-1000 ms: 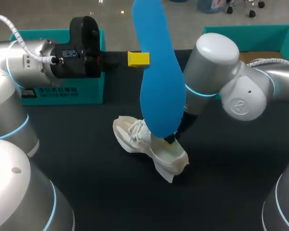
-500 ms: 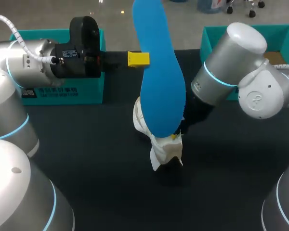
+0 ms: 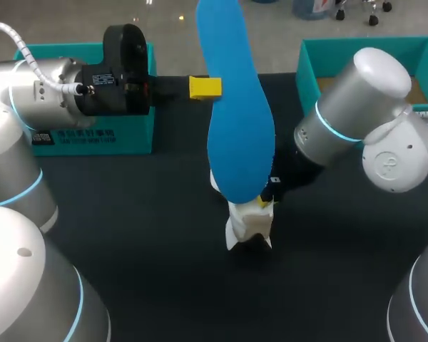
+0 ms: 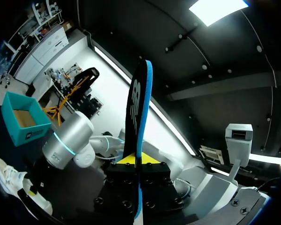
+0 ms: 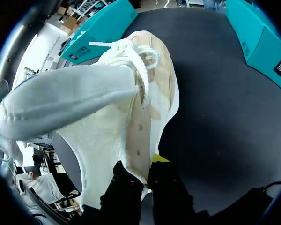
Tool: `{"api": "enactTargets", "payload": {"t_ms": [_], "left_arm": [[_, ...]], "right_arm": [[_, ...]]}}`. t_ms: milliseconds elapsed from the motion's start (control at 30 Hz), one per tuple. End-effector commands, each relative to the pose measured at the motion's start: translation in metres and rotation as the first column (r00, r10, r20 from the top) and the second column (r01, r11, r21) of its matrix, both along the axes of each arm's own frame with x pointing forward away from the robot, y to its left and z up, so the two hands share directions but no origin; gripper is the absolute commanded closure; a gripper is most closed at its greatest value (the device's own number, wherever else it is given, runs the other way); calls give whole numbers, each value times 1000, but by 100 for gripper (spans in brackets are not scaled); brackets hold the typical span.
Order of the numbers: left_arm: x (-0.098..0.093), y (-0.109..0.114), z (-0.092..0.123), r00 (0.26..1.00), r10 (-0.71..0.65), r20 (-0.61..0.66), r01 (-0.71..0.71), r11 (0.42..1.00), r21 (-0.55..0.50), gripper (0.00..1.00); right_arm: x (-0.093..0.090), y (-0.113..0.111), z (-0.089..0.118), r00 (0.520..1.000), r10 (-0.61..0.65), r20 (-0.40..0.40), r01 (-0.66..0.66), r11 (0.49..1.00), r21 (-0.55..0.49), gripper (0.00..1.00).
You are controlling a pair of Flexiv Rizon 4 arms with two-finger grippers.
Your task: Take the shoe out of the shoebox, open the shoe tongue, remove and reinsert the insole, then place the shoe into the shoebox
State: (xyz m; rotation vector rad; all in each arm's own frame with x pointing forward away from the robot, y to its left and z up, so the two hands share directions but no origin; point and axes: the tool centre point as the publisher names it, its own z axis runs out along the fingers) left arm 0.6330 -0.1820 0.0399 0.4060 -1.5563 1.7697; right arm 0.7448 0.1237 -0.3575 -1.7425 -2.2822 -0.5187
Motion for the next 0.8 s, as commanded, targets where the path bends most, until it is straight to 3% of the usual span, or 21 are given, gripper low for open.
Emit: {"api": "enactTargets", "payload": {"t_ms": [33,267,800], "left_arm": [[-1,0,-1,1000,2,0,-2,1000,-1,100],[-1,0,-1,1000,2,0,-2,1000,-1,100],[-1,0,-1,1000,2,0,-2,1000,-1,100]], "right_arm": [[0,10,-5,1000,-15,10,16,999,-30,100],[2,14,-17,1000,-27,-2,27,996,-87,100],[6,19,-39,993,-112,-44,107,989,-101,100]]}}
